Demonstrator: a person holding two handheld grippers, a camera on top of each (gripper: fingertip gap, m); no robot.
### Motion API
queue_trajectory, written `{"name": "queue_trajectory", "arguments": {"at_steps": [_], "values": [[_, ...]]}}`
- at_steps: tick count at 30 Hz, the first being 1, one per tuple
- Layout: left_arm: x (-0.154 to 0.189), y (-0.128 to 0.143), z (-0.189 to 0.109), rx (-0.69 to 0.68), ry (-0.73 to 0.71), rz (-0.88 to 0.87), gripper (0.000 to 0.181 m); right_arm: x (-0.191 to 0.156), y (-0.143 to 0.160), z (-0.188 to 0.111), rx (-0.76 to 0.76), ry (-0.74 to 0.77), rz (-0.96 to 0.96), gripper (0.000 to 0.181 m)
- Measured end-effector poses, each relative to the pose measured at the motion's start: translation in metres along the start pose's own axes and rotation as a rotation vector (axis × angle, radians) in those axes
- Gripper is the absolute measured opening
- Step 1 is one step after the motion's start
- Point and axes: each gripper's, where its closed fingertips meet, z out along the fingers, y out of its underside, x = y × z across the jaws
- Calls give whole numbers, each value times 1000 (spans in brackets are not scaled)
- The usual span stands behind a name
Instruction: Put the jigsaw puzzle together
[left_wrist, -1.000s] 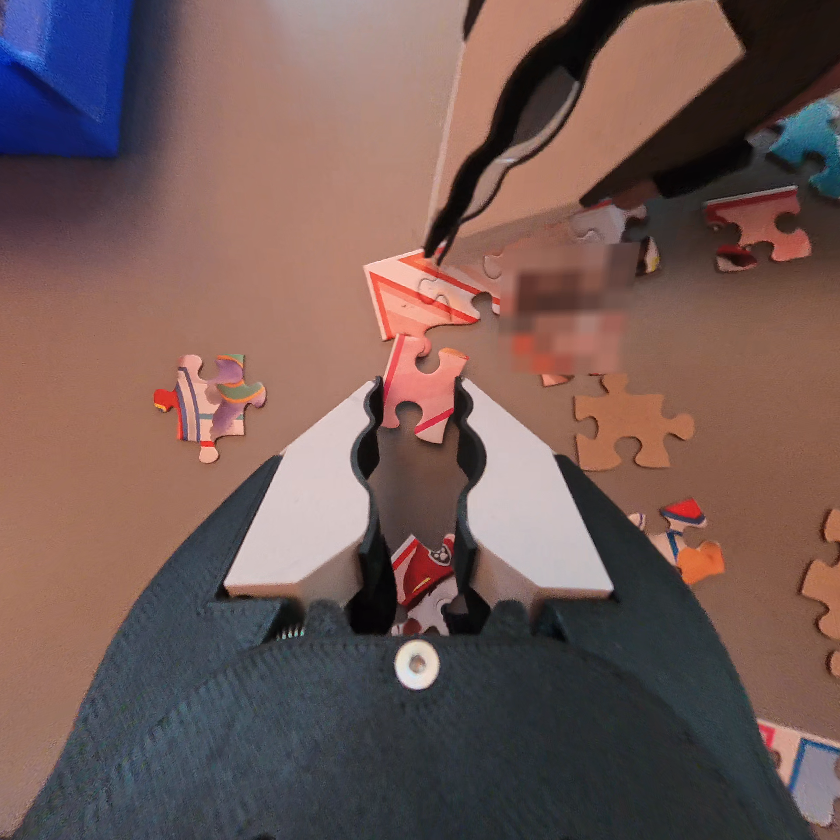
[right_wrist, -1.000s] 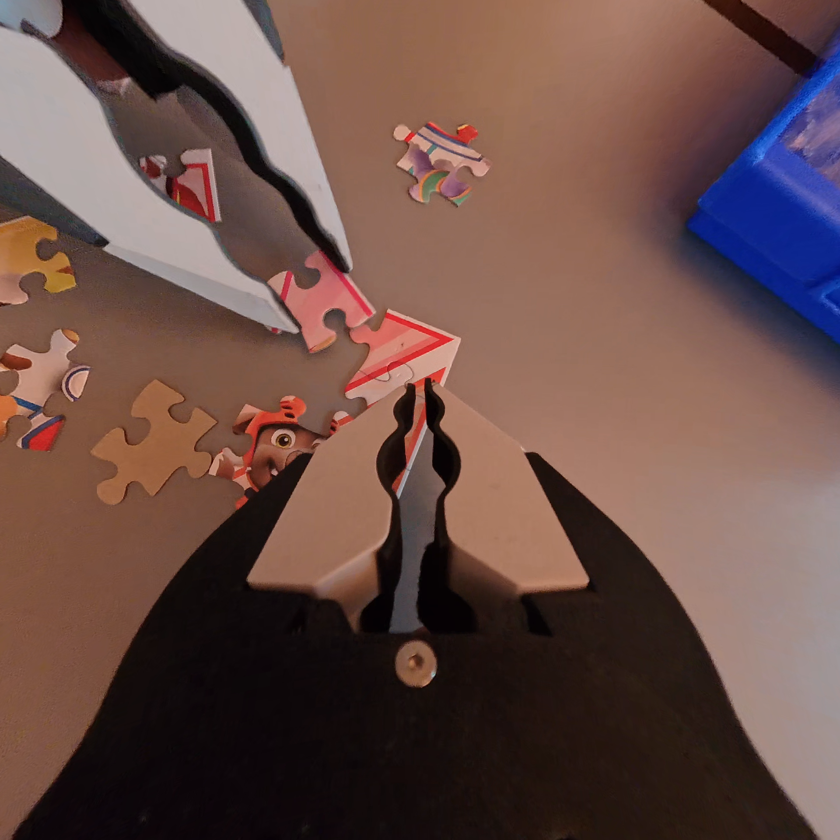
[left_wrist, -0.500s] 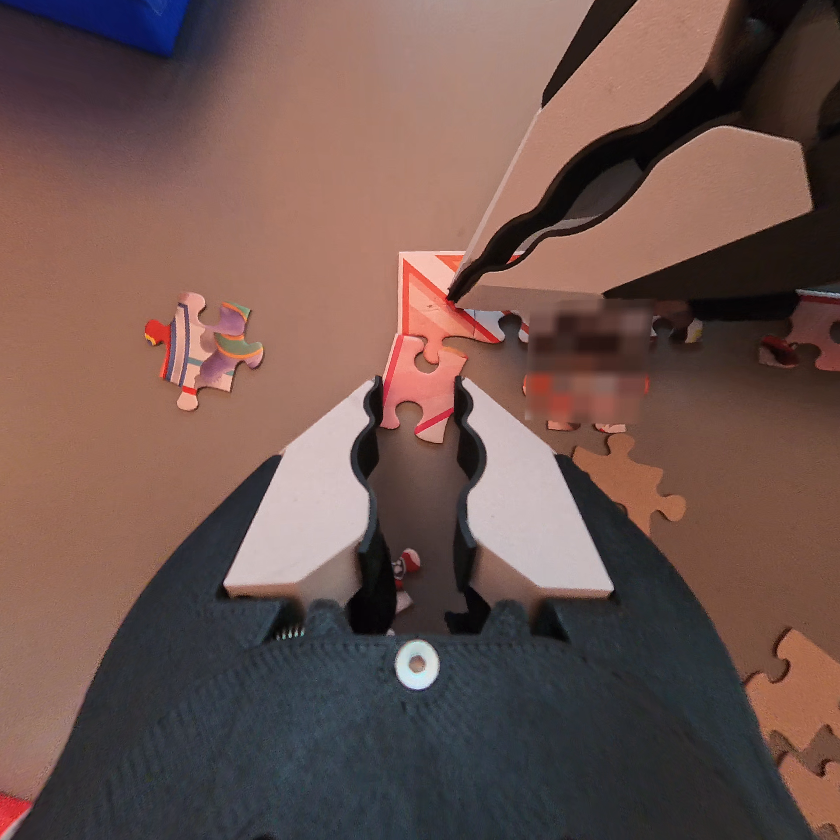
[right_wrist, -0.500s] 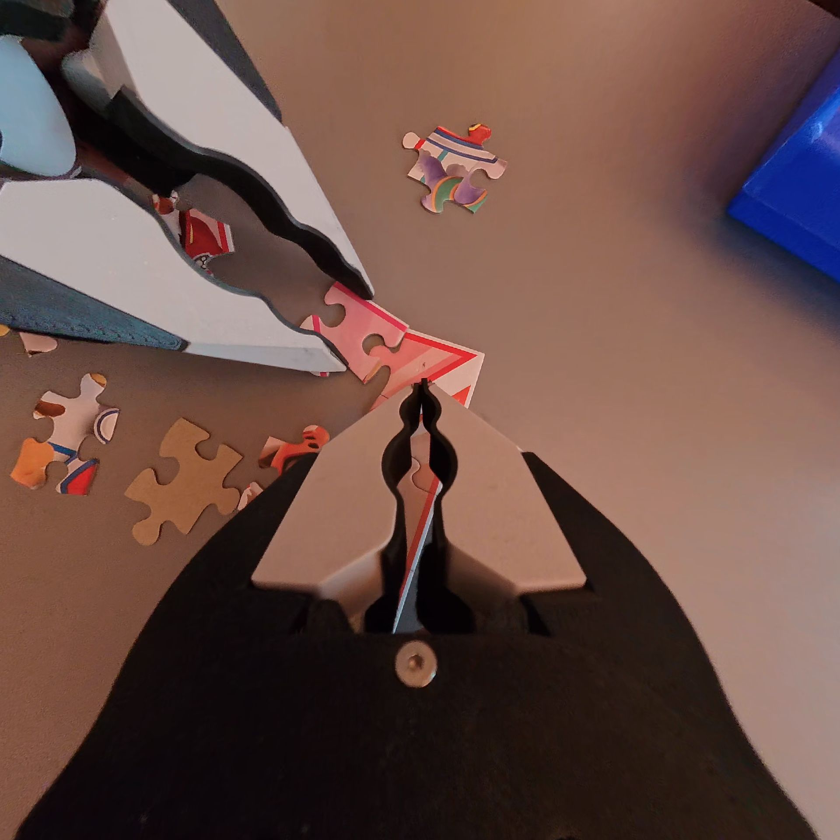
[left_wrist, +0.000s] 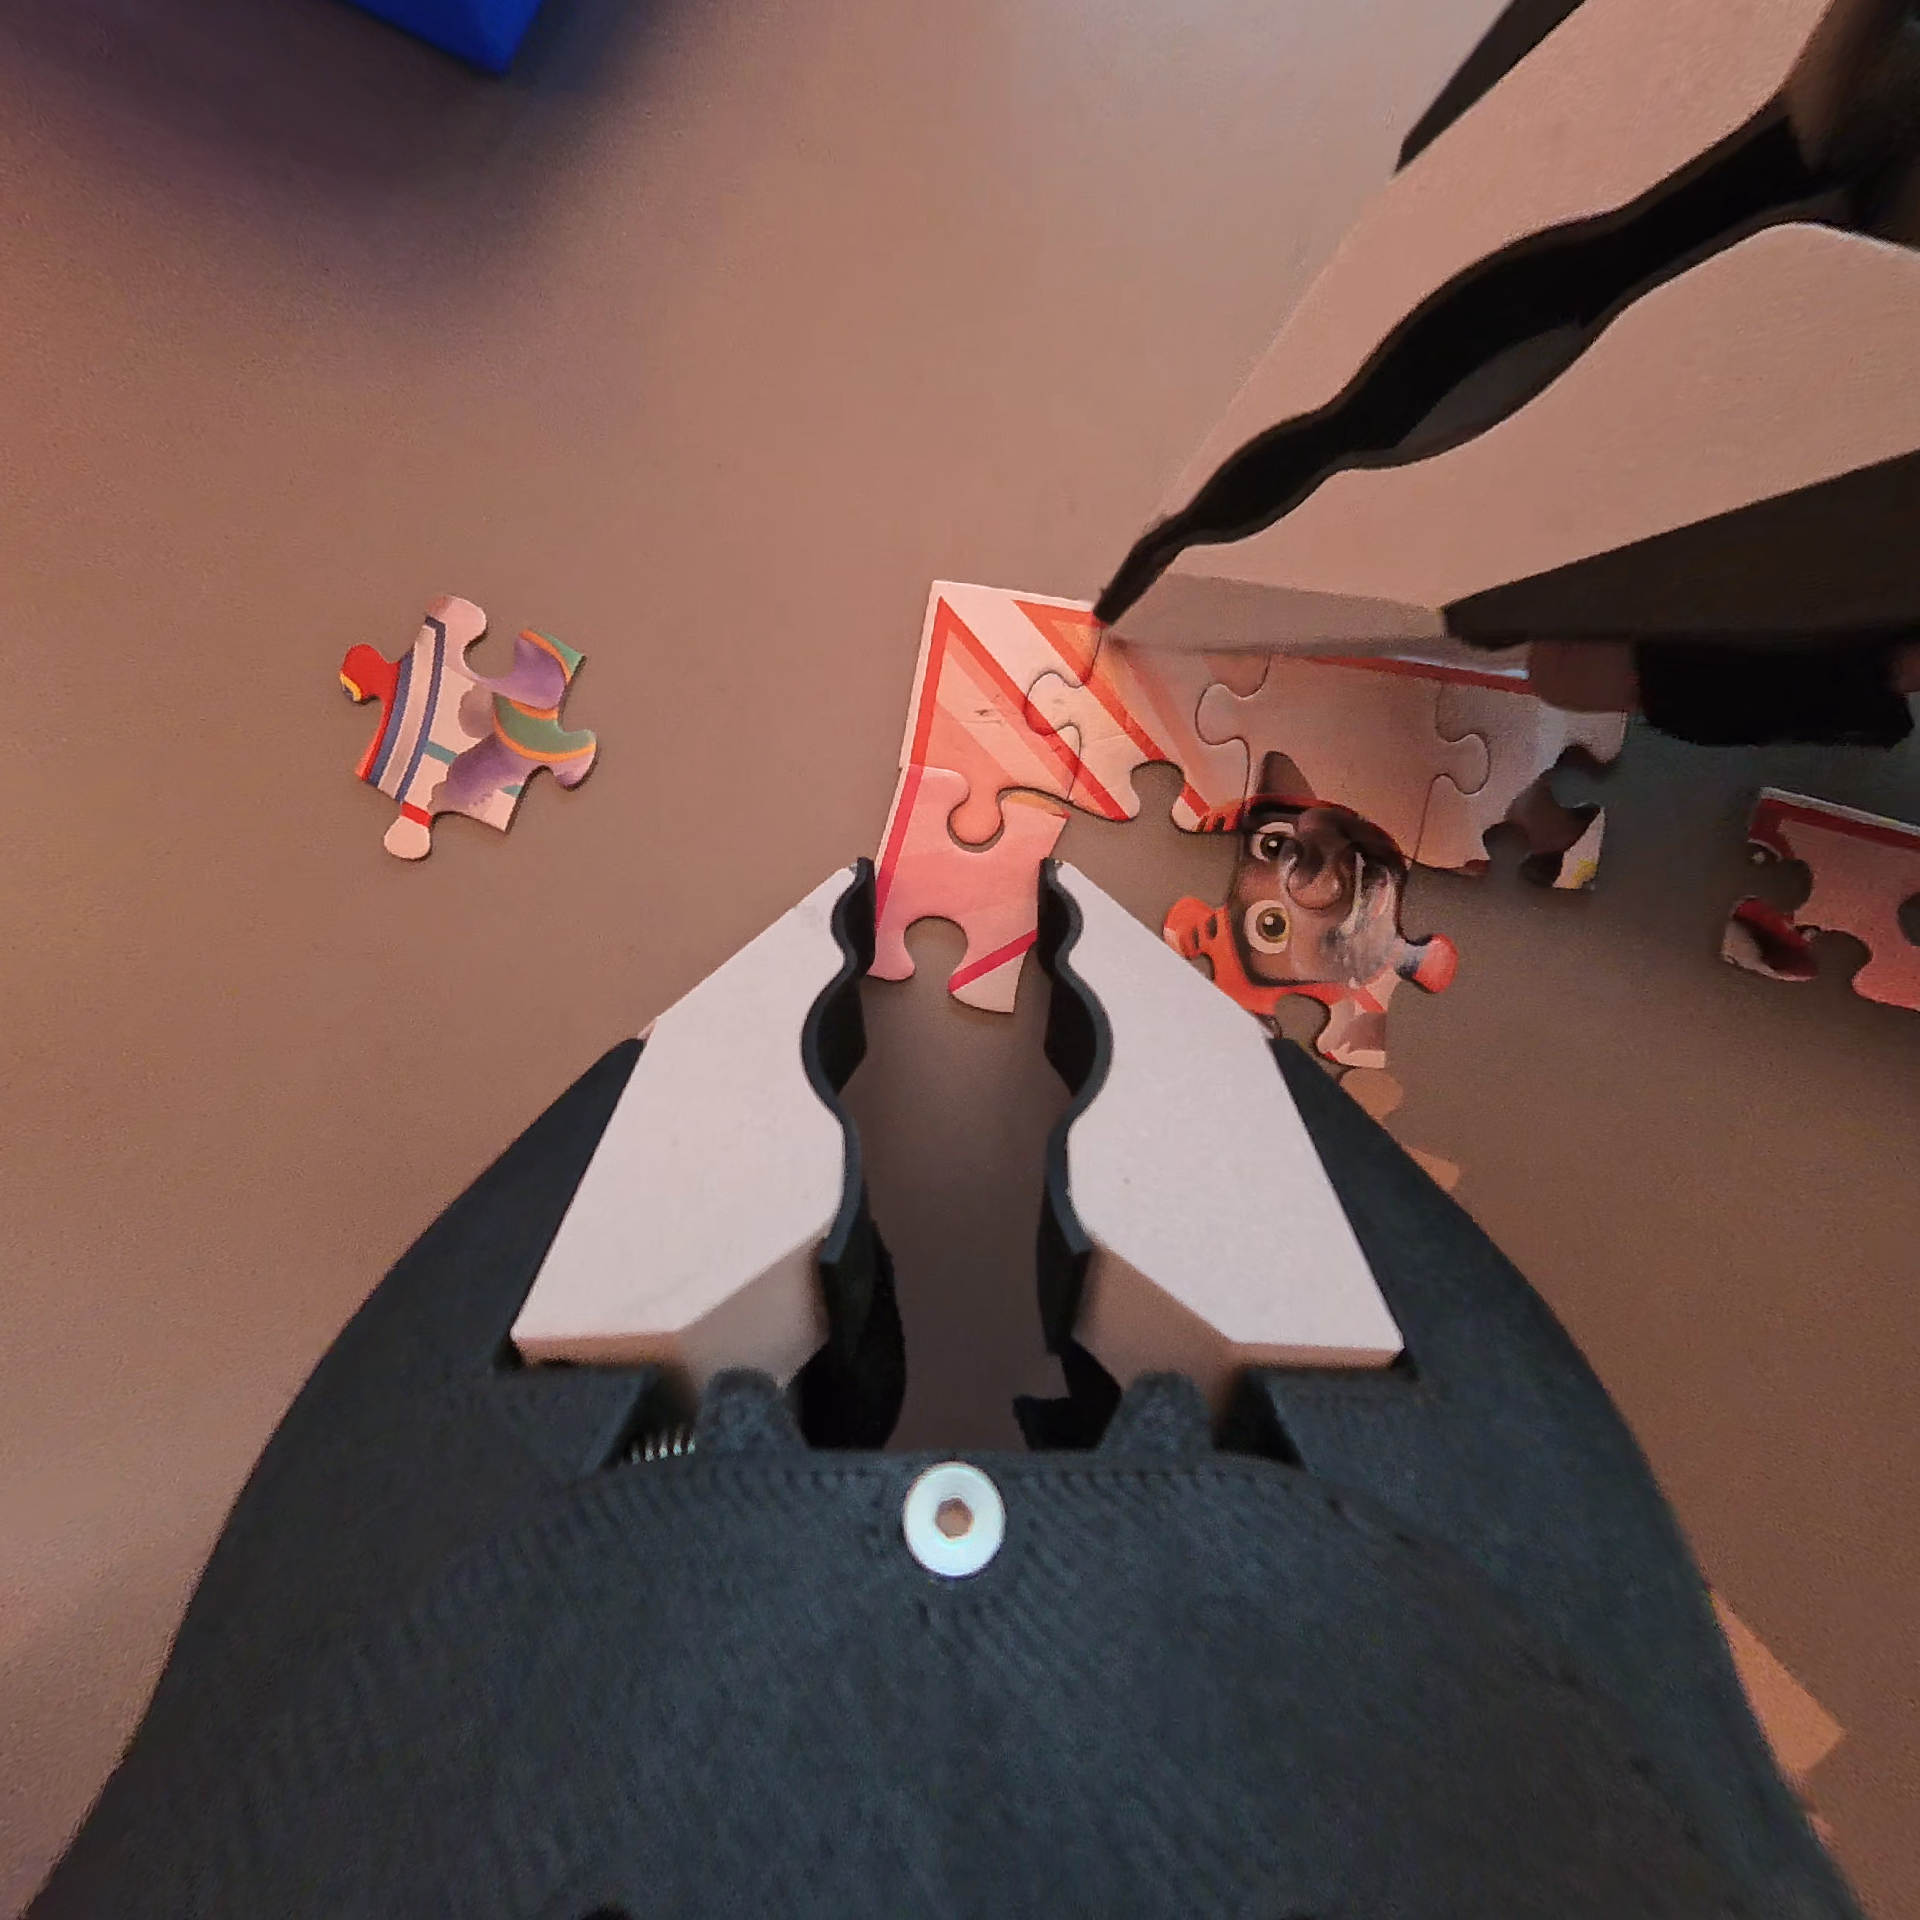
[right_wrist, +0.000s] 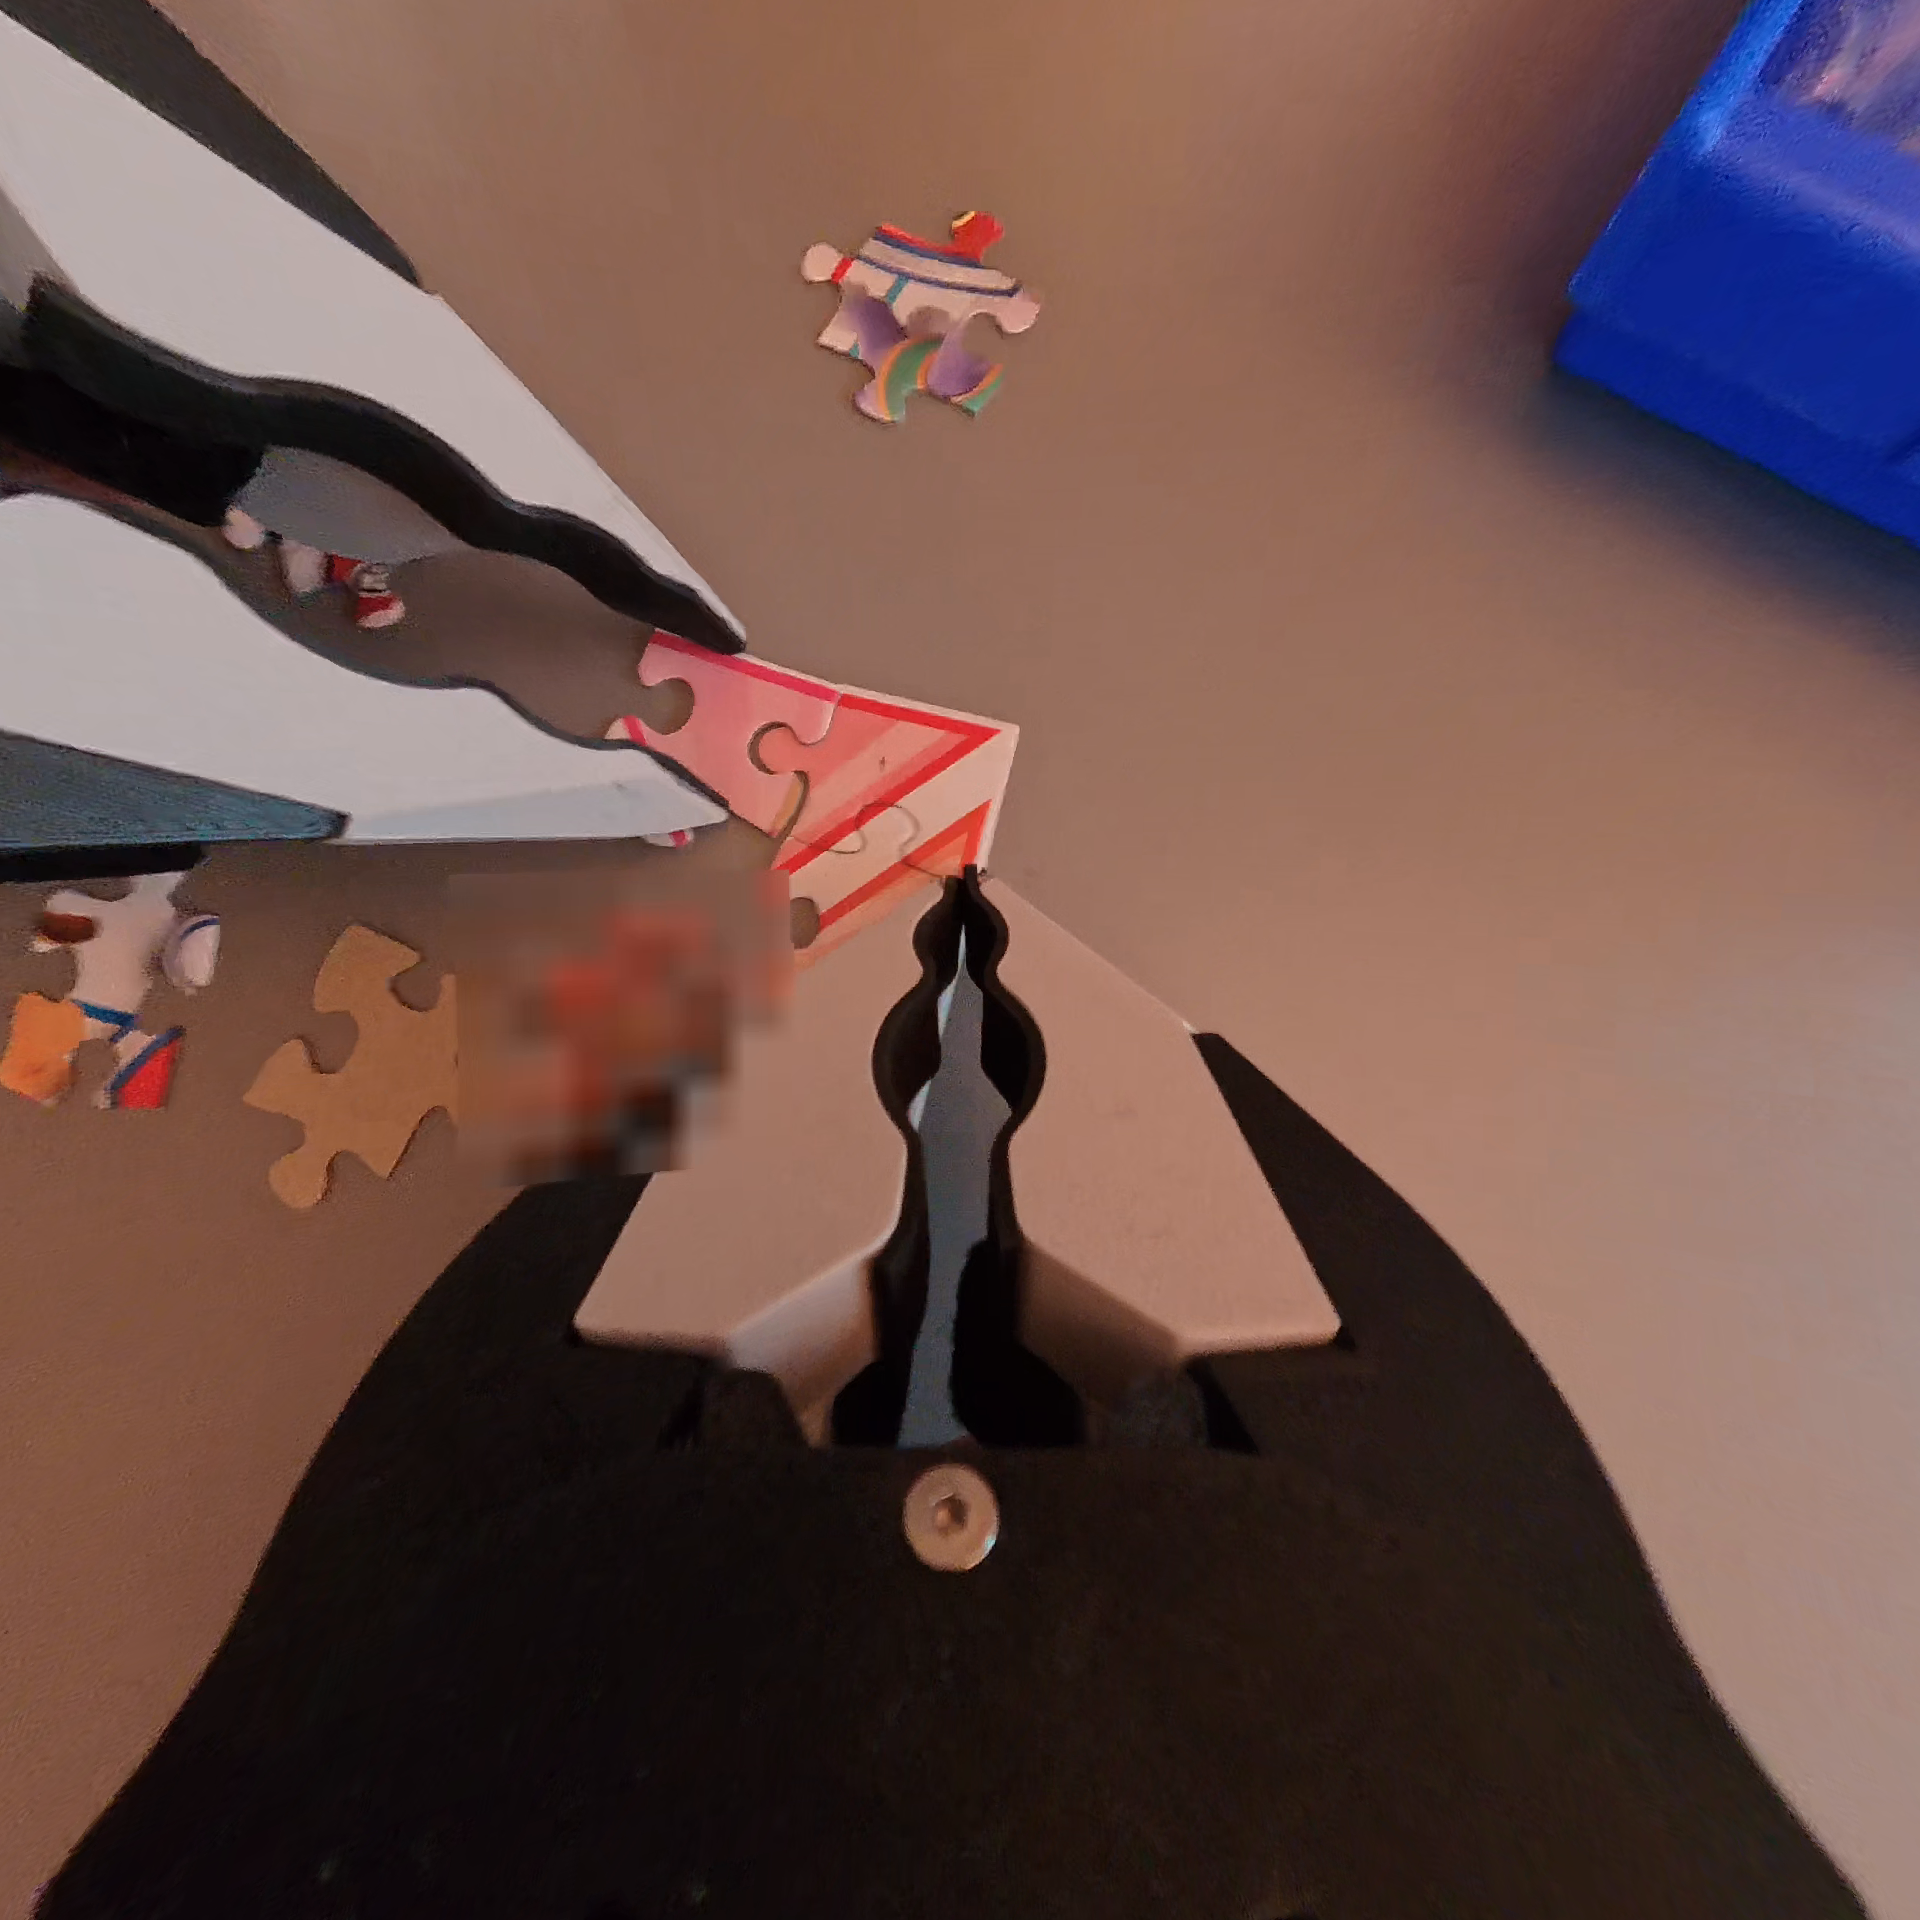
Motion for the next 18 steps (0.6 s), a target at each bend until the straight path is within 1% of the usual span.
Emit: {"name": "queue_trajectory", "arguments": {"at_steps": [5,10,12,14,18], "values": [[-2,-1,1,-14,-16,-10,30,-14,-3,3,-2,-41,-3,0],[-3,-1,1,-34,-2,-9,30,-32,-7,8,6,-97,-15,0],[-5,-2,2,-48,5,-5,30,-27,-9,7,10,-78,-12,0],[-6,-2,2,-50,7,-11,30,-22,-16,4,48,-69,-19,0],[-6,-2,2,-16,-6,-43,31,-28,-20,11,26,-75,-114,0]]}}
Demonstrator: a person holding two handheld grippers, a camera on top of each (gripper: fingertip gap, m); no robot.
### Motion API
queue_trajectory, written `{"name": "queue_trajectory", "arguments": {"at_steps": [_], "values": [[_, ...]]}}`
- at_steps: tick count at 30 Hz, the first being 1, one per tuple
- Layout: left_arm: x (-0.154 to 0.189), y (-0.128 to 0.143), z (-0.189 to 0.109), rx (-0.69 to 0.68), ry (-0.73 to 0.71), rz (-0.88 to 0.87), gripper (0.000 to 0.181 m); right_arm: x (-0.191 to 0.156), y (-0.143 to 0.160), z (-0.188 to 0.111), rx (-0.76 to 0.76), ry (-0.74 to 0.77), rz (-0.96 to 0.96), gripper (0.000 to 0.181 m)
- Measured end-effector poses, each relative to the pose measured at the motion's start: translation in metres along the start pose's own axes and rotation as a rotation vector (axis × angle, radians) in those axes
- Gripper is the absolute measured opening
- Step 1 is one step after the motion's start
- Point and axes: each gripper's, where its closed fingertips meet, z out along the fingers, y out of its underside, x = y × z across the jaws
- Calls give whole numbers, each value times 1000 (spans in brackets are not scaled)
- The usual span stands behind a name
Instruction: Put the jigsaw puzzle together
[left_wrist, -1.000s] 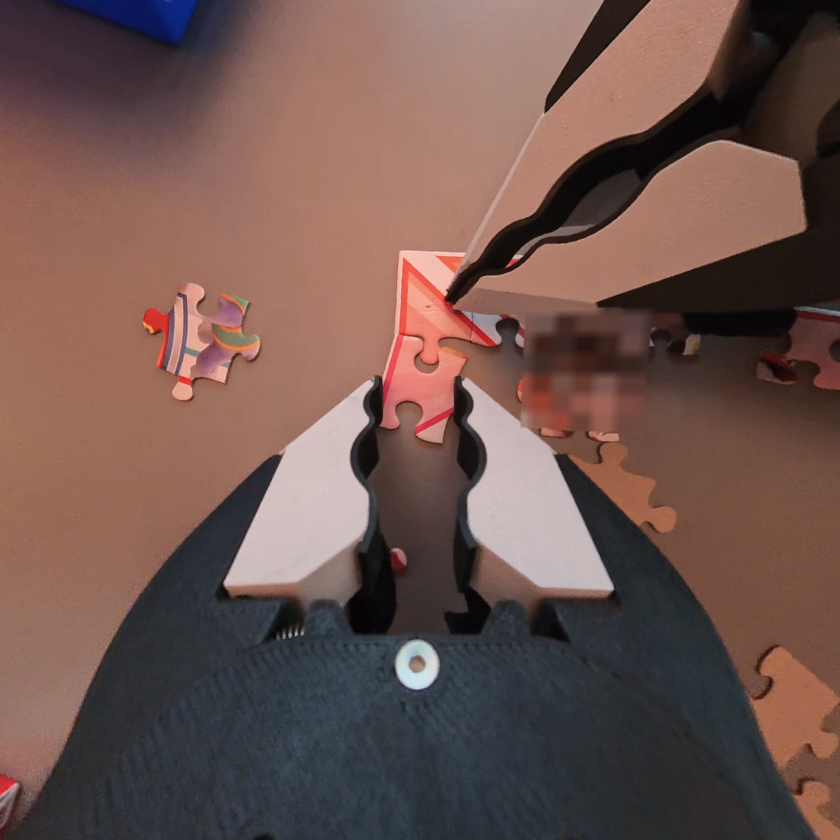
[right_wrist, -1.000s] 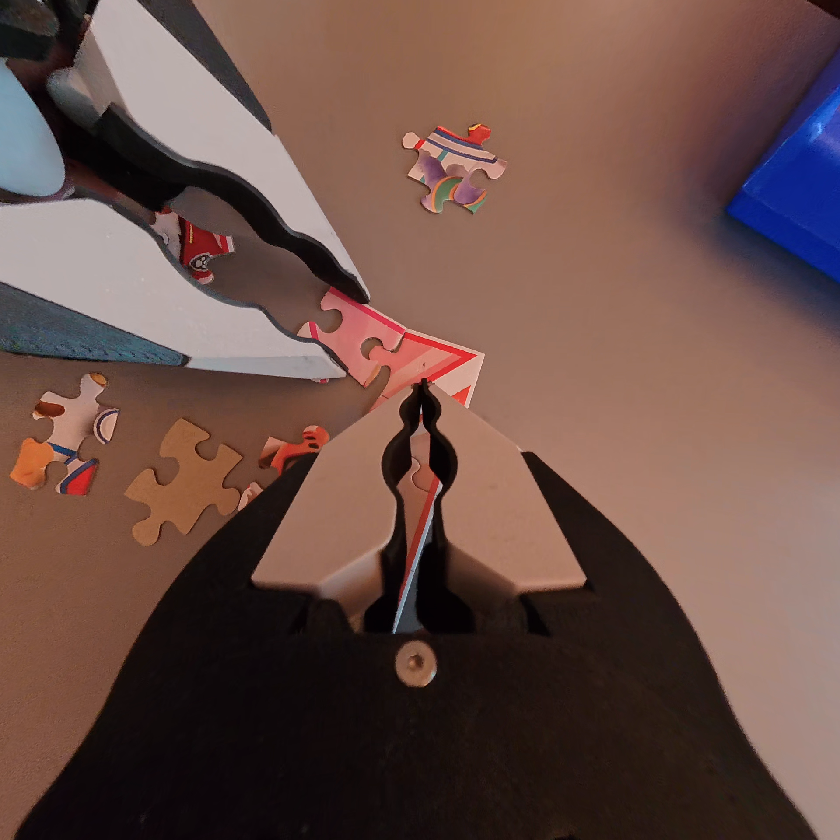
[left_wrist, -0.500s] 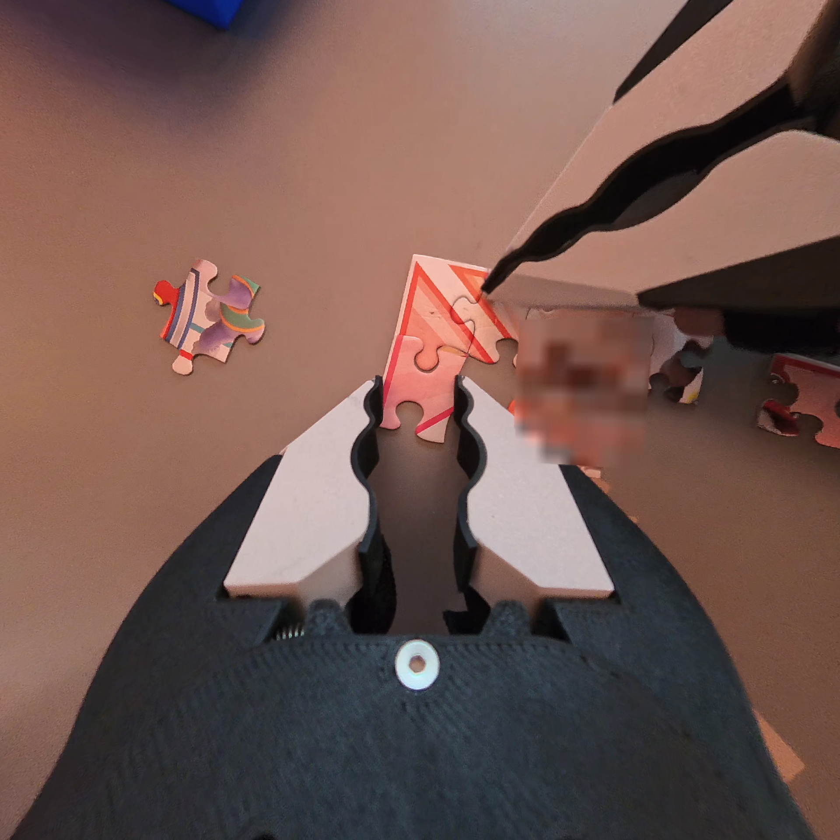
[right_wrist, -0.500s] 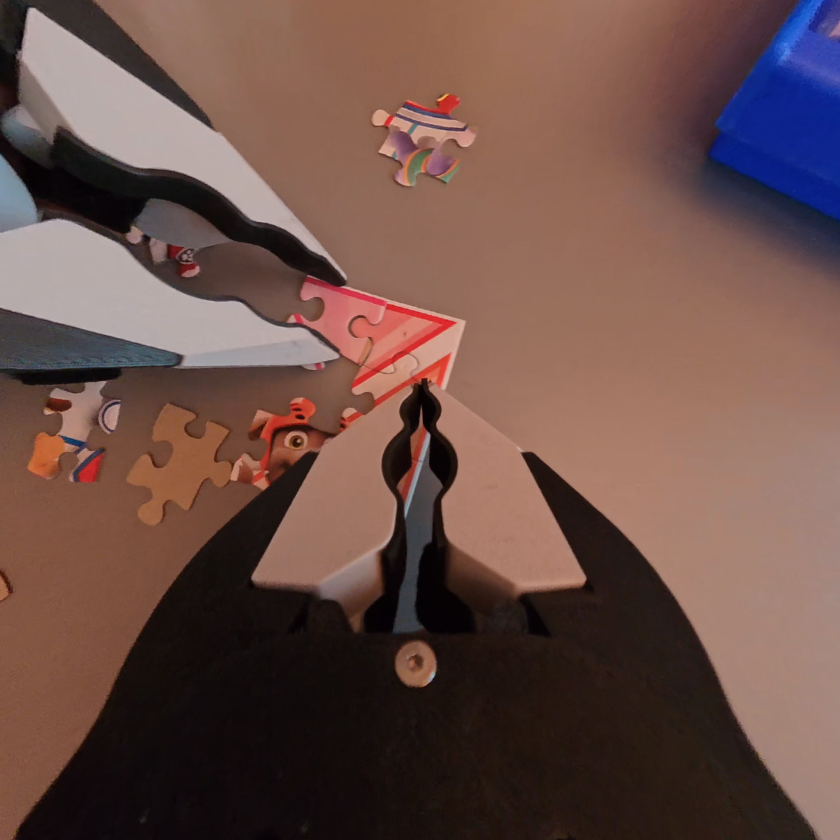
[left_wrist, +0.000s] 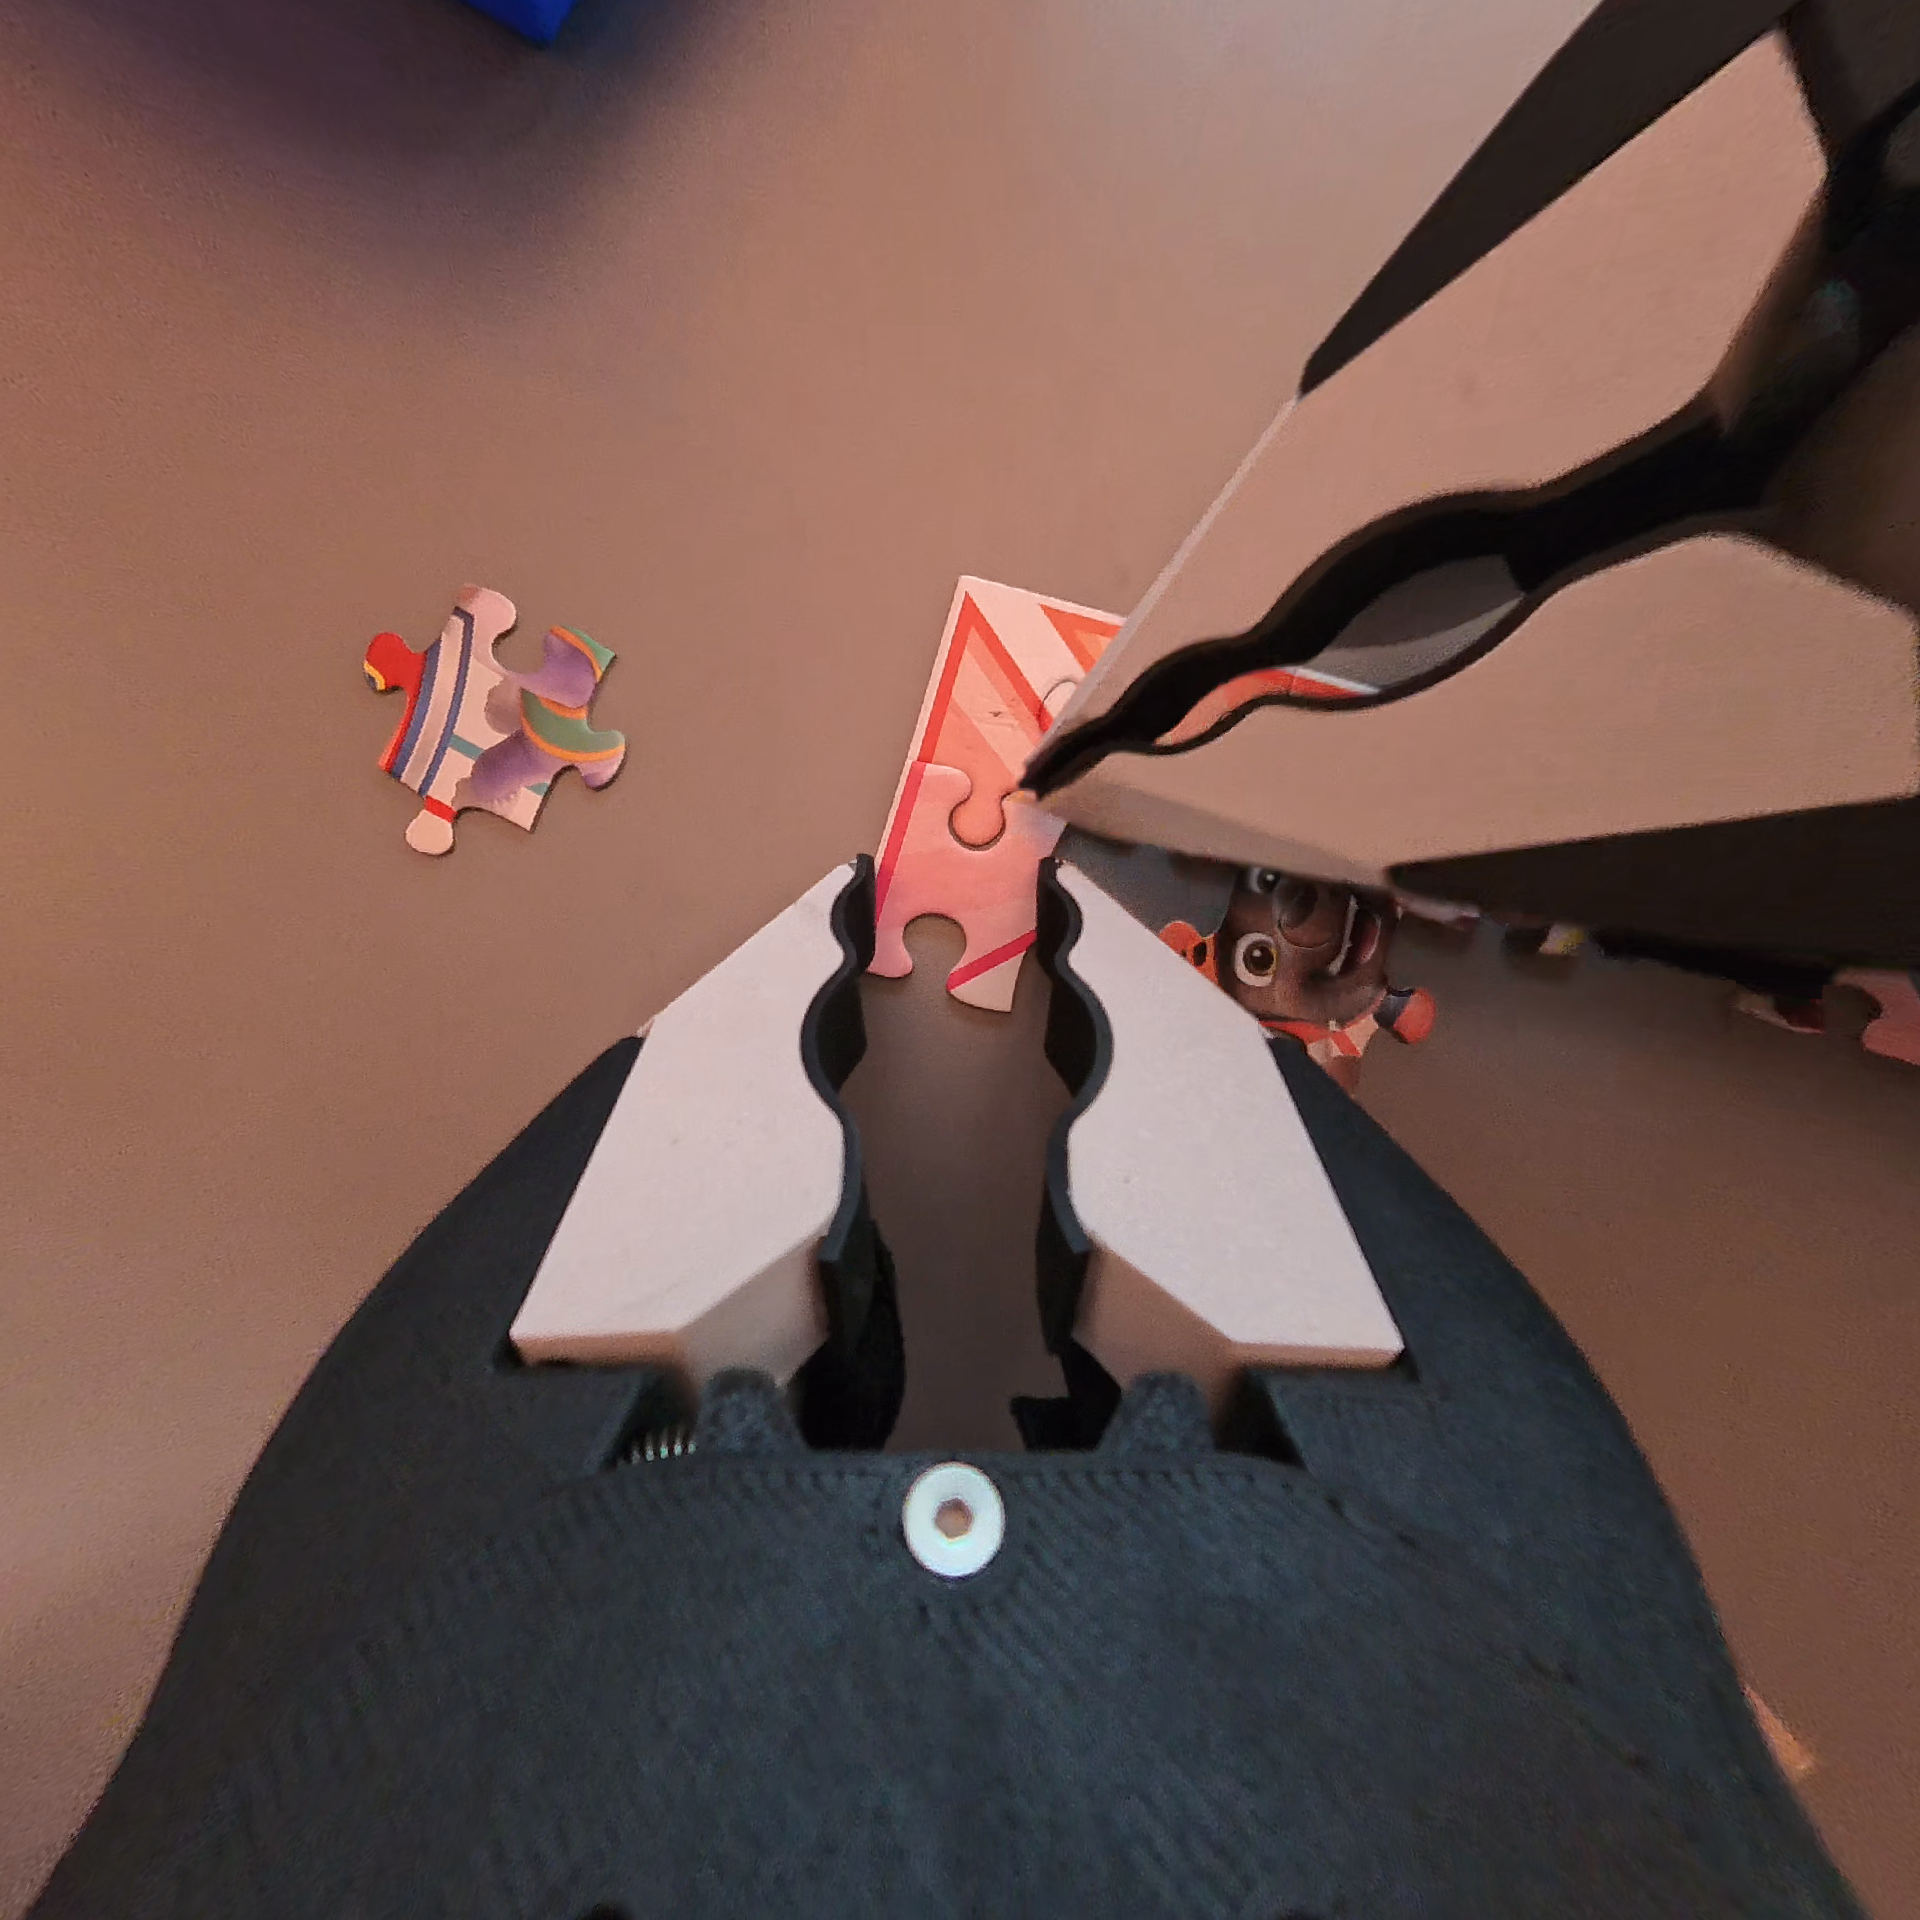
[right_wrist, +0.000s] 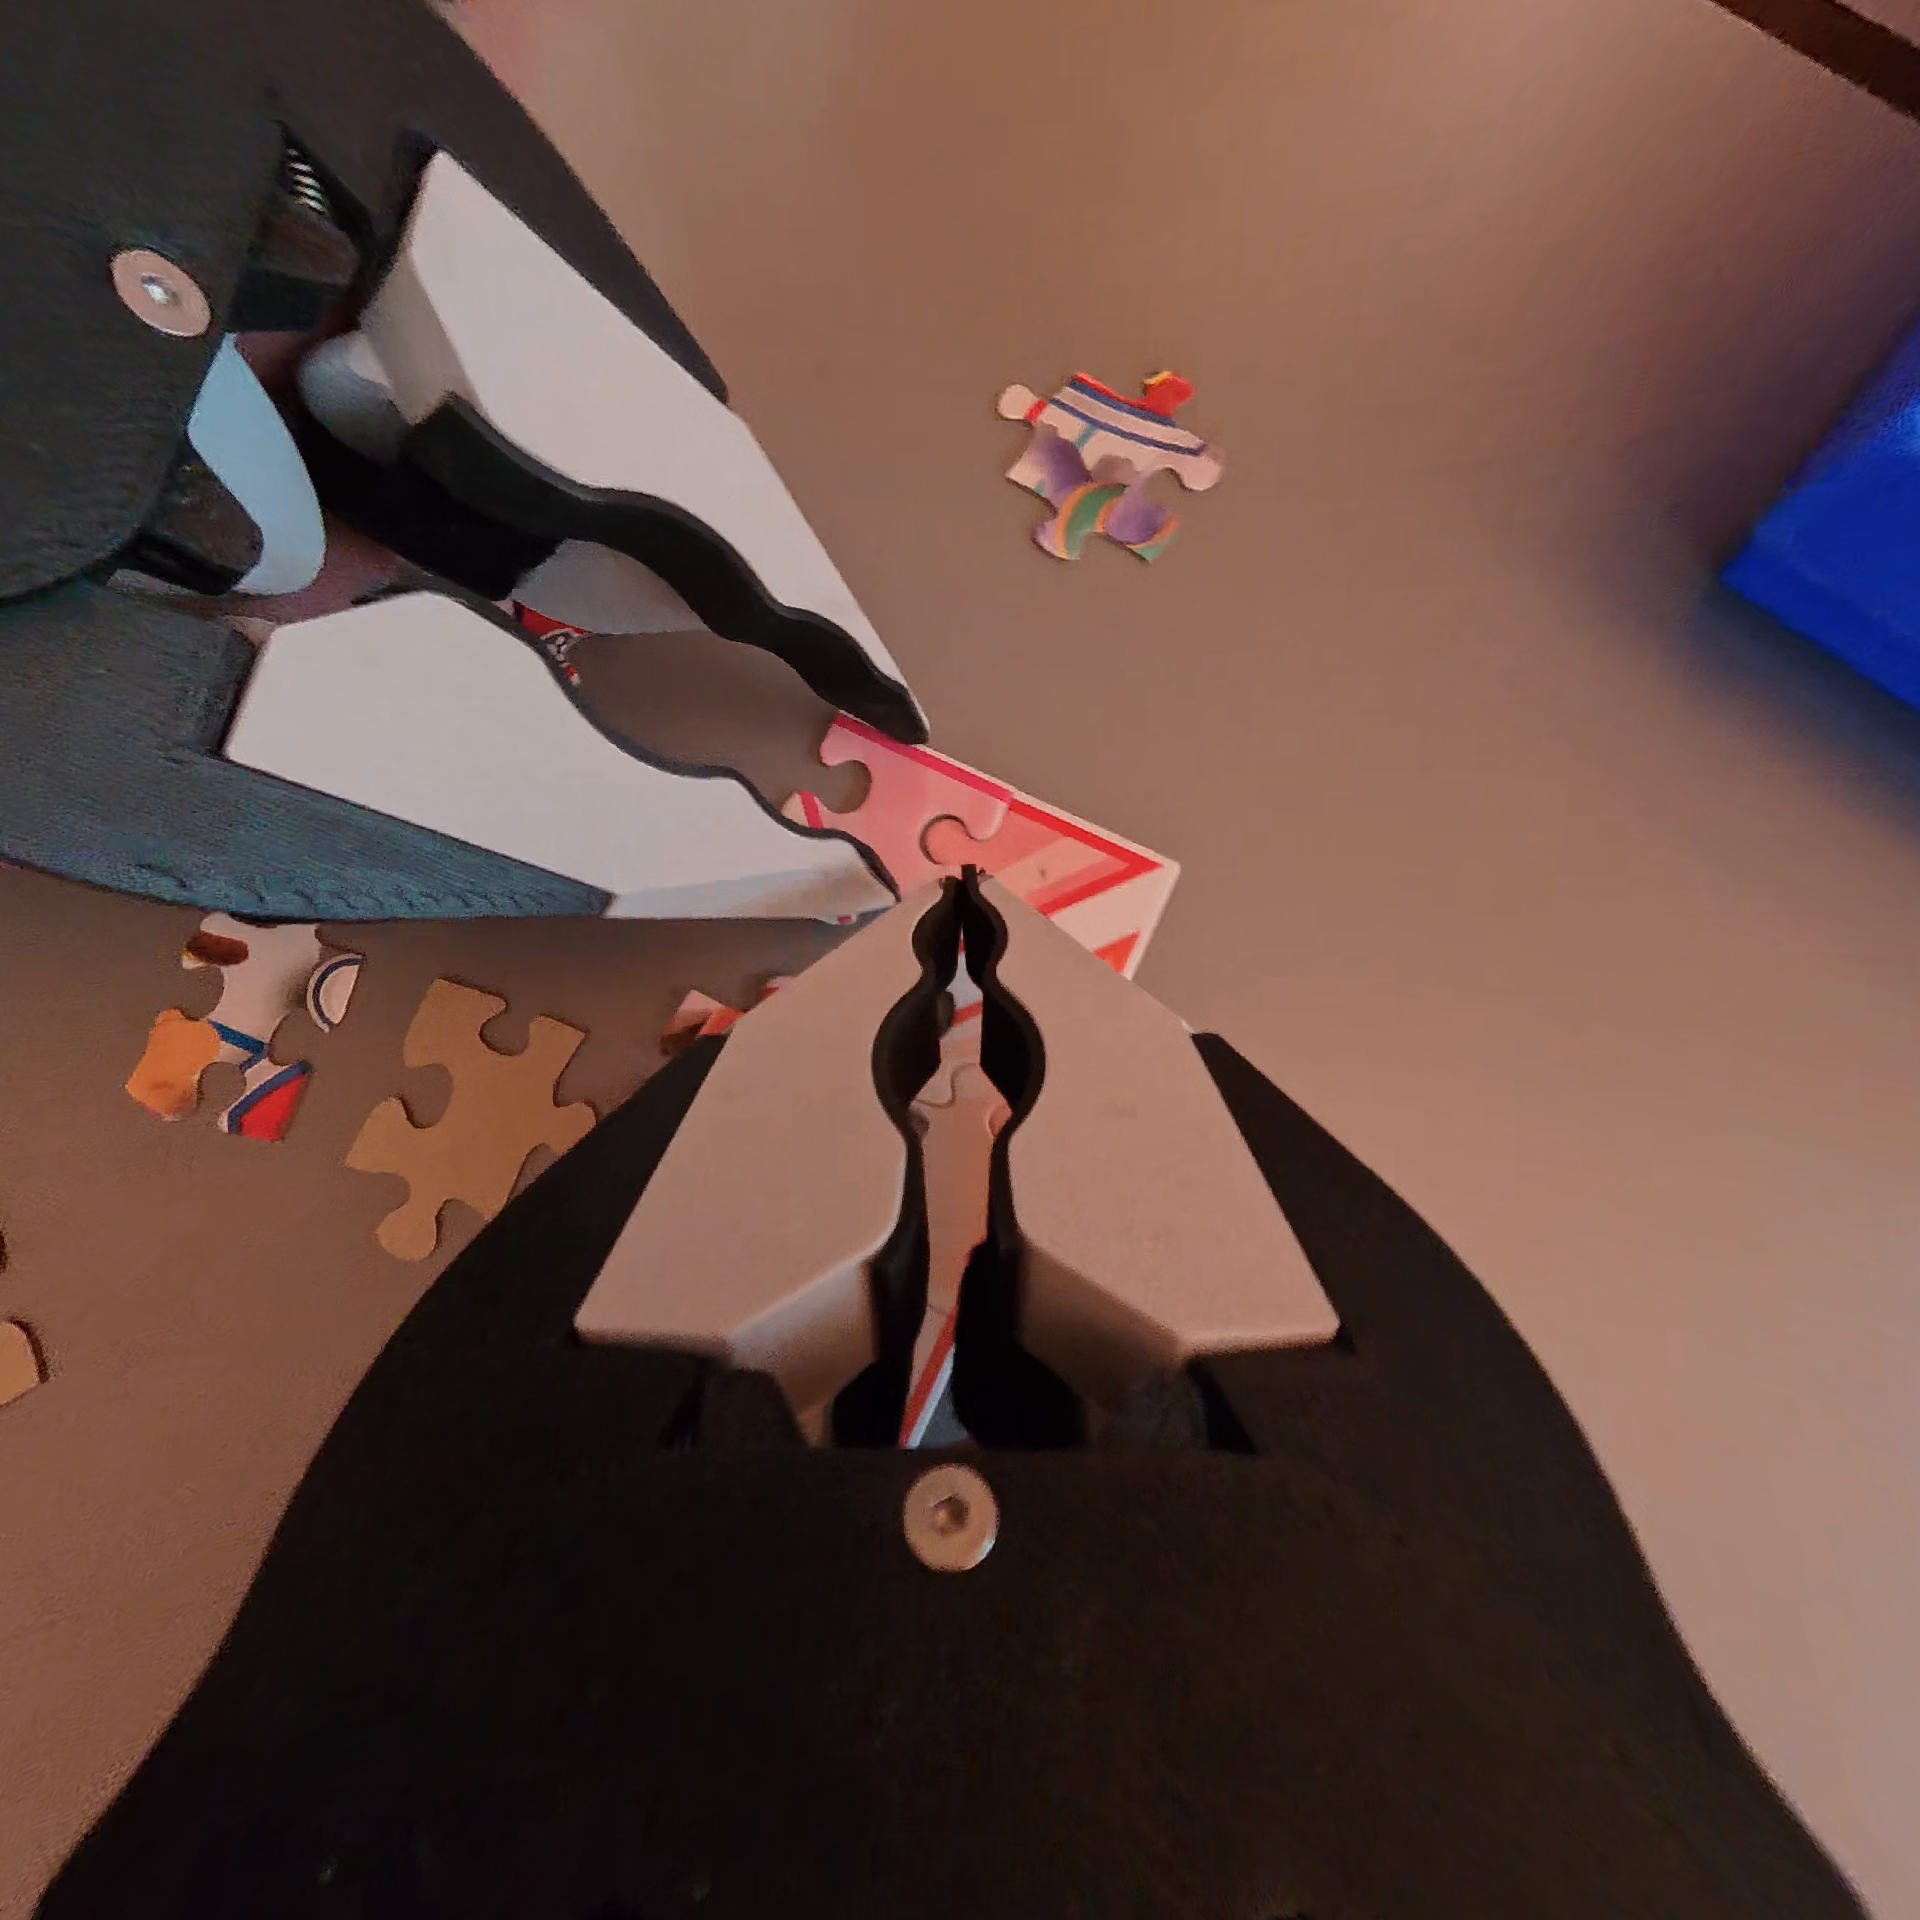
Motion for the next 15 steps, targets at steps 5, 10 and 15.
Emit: {"name": "queue_trajectory", "arguments": {"at_steps": [5,10,15], "values": [[0,1,-1,-4,10,-1,30,-2,2,6,-52,27,-61,0],[2,5,-6,-30,83,-21,29,-3,2,7,-44,11,-54,0],[-2,-10,-13,49,175,-66,12,-3,2,7,-31,-2,-41,0]]}}
